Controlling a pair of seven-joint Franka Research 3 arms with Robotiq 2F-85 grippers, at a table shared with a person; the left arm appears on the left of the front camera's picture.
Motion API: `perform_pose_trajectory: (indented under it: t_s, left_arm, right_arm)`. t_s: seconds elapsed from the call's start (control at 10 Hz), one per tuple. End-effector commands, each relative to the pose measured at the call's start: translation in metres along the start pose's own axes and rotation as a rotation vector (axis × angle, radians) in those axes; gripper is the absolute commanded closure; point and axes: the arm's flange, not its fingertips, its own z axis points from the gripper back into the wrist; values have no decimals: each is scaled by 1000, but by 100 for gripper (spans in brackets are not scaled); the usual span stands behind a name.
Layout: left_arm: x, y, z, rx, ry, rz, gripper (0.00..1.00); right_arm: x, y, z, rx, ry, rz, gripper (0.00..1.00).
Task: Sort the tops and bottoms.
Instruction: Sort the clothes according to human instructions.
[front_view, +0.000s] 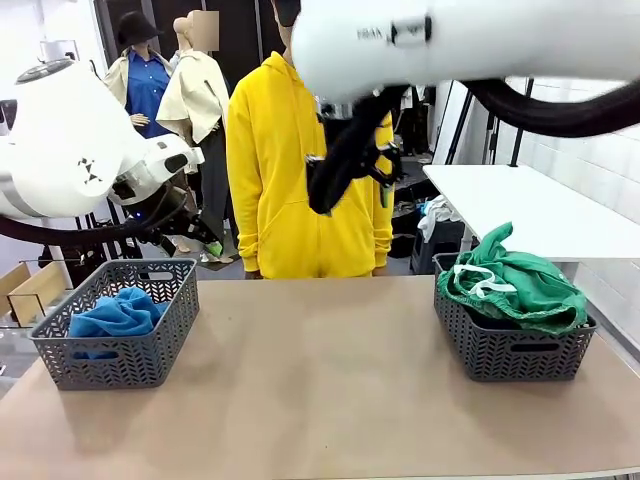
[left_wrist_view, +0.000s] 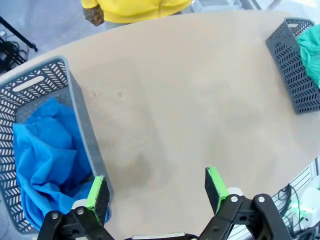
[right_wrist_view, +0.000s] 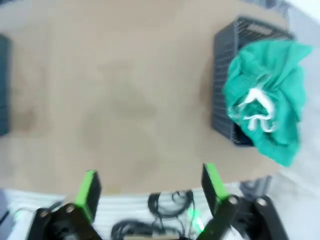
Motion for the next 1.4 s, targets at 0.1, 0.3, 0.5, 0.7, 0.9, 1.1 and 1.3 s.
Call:
perform_pose_trajectory:
  t_s: [0.1,0.3,0.5,0.7,0.9,1.1,1.3]
  left_arm:
    - [-1,-40,-32,53,45,-100,0]
    - [-12,-63,-48,126,84,-91,0]
    - [-20,-69,-52,170,26,-64,0]
    - [-20,-64,-52,86,93,-119,0]
    - [-20,-64,-52,86,93,-119,0]
    - [-20,-64,-52,86,93,-119,0]
    - [-20,-64,-52,86,93,-119,0]
  right_arm:
    - [-55,-39,-44,14,-42,-169,0]
    - [-62,-50,-51,24,-59,-215,0]
    - [-53,-51,-51,59,-62,-205,0]
    - [-55,-50,-51,7,-38,-195,0]
    - [-55,-50,-51,7,-38,-195,0]
    - [-55,-50,-51,7,-38,-195,0]
    - [-55,-50,-51,7,-38,-195,0]
